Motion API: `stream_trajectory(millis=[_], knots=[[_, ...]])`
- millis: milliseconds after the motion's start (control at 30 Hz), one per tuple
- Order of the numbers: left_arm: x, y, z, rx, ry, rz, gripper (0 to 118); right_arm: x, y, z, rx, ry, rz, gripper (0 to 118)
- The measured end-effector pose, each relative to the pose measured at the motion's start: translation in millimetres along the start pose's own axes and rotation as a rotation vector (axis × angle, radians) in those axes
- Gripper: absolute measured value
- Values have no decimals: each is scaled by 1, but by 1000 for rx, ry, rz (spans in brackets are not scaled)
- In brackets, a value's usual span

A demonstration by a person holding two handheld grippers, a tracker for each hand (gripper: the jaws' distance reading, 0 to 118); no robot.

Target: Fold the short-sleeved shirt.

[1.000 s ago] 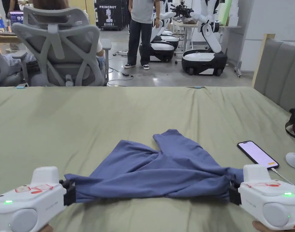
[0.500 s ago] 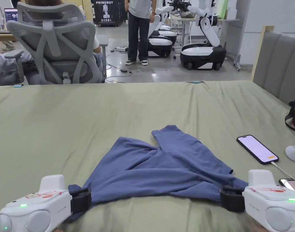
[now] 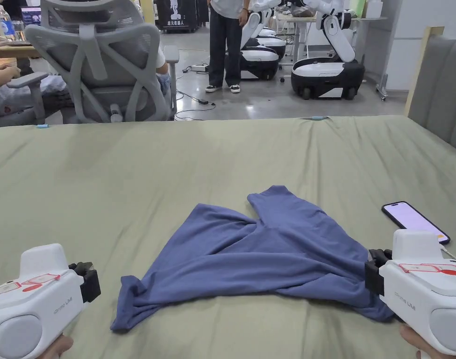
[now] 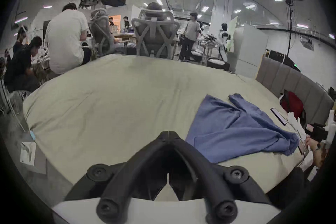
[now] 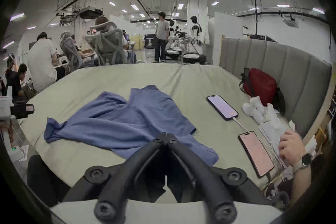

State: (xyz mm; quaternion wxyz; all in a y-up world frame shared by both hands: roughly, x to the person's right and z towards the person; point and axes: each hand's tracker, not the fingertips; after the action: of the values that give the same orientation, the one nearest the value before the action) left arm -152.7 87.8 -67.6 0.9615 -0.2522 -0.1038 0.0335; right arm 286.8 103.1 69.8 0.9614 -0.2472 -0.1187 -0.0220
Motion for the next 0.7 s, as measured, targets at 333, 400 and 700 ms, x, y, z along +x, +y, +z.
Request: stream_trajectory(millis=[333,400,700], knots=[[22,-33,-62,-175,6,-69,84,2,-2,-8,-30,32,-29,0],[25,-38,-73,-197,17,-81,76,2,-2,-10,-31,39,-38,0],[25,-38,-80,-220,-15,-9,2,3,1,-28,-62,42,5,0]])
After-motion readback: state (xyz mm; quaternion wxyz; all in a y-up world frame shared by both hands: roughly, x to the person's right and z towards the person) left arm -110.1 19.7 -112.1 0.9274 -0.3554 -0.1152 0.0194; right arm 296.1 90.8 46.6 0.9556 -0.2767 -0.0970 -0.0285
